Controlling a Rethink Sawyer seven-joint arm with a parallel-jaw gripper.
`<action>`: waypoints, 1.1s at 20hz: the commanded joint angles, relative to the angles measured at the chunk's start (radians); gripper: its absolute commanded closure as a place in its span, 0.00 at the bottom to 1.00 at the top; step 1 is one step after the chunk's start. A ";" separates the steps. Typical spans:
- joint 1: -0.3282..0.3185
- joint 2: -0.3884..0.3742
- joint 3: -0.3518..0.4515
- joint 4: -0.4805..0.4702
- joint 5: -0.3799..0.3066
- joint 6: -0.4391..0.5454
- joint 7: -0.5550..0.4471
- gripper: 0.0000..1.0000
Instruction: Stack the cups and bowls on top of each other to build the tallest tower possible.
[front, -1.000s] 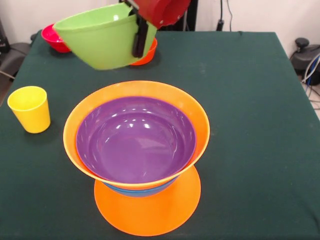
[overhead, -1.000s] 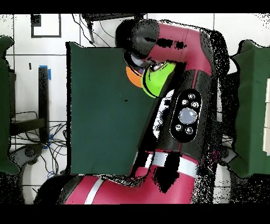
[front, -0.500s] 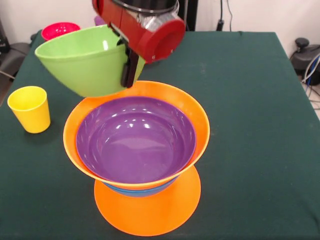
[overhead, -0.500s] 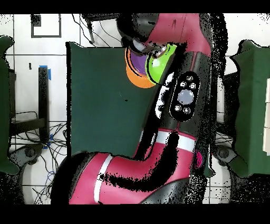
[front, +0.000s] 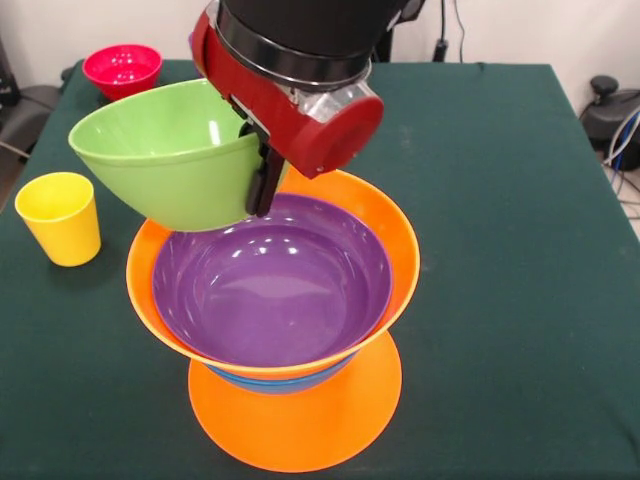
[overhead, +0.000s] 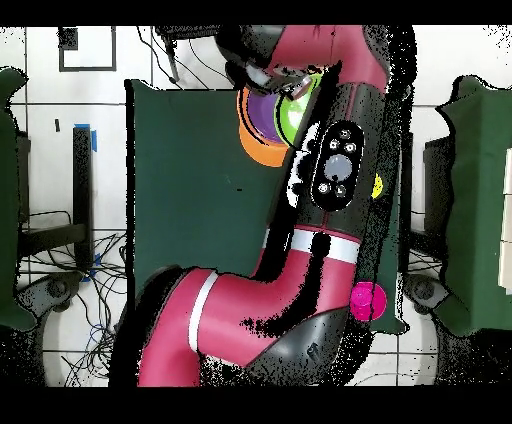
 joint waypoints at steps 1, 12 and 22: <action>-0.009 0.035 0.002 -0.118 0.010 0.144 -0.098 1.00; -0.023 0.113 -0.158 -0.264 0.178 0.200 -0.102 1.00; -0.021 0.181 -0.241 -0.232 0.281 0.051 -0.074 1.00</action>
